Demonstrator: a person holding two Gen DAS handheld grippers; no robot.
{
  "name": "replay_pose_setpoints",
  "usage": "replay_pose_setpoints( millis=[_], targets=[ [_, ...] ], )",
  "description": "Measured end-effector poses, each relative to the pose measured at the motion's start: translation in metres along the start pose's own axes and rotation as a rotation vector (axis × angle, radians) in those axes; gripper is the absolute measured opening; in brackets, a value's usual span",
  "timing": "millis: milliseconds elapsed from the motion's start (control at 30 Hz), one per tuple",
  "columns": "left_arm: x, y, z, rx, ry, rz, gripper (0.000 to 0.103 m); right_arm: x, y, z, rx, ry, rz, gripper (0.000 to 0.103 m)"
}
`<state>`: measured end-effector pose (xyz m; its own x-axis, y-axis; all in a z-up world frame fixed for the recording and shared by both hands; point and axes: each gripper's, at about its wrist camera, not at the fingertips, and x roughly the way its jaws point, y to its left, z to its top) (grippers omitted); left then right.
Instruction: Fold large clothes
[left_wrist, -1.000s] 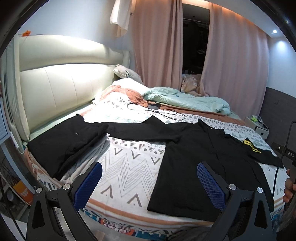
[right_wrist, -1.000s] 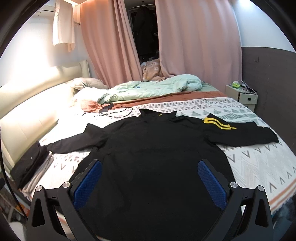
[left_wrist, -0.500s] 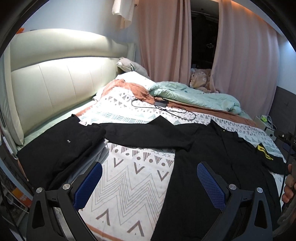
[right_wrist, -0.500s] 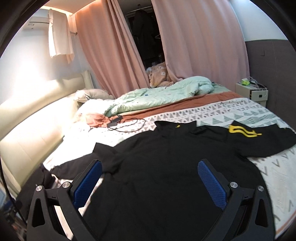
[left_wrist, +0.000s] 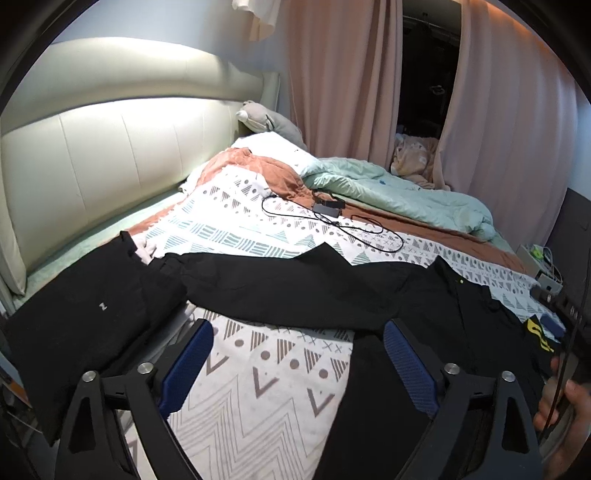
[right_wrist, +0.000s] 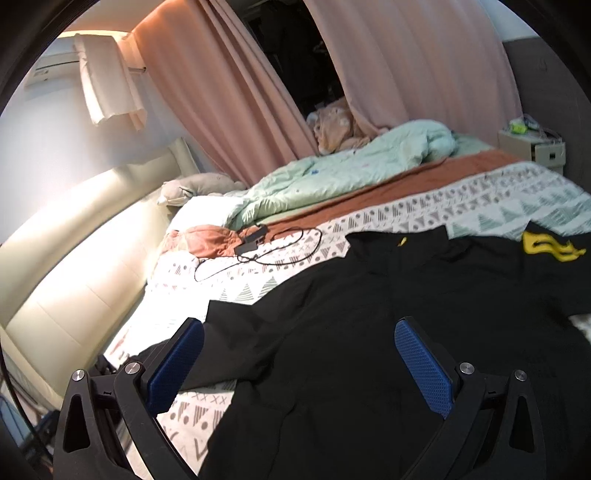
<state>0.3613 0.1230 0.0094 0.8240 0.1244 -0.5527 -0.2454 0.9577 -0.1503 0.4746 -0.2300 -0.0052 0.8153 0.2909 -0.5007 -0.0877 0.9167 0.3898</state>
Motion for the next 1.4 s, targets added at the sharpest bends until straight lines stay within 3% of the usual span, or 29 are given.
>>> replay_pose_setpoints(
  millis=[133,300,500,700,933,1167,1300,1333,1400],
  targets=[
    [0.039,-0.007,0.013,0.019,0.045,0.013,0.081,0.038,-0.030,-0.018,0.020,0.078,-0.053,0.087],
    [0.086,-0.008,0.021,0.024,0.108,0.040,0.080,0.068,-0.052,-0.028,0.025,0.166,-0.091,0.087],
    [0.140,0.001,0.020,-0.007,0.166,0.130,0.080,0.083,-0.063,-0.033,0.084,0.212,-0.056,0.086],
    [0.190,0.008,0.008,-0.063,0.266,0.178,0.076,0.099,-0.075,-0.038,0.138,0.276,-0.074,0.079],
    [0.228,0.010,-0.012,-0.144,0.349,0.185,0.076,0.096,-0.076,-0.033,0.148,0.265,-0.056,0.079],
    [0.261,0.034,-0.028,-0.253,0.416,0.257,0.075,0.095,-0.077,-0.031,0.161,0.253,-0.024,0.079],
    [0.276,0.043,-0.030,-0.279,0.411,0.282,0.055,0.089,-0.071,-0.025,0.138,0.217,0.004,0.079],
    [0.276,0.044,-0.028,-0.275,0.403,0.307,0.033,0.089,-0.069,-0.024,0.135,0.211,0.011,0.079],
    [0.276,0.046,-0.023,-0.284,0.409,0.322,0.006,0.089,-0.067,-0.024,0.136,0.202,0.027,0.079]
  ],
)
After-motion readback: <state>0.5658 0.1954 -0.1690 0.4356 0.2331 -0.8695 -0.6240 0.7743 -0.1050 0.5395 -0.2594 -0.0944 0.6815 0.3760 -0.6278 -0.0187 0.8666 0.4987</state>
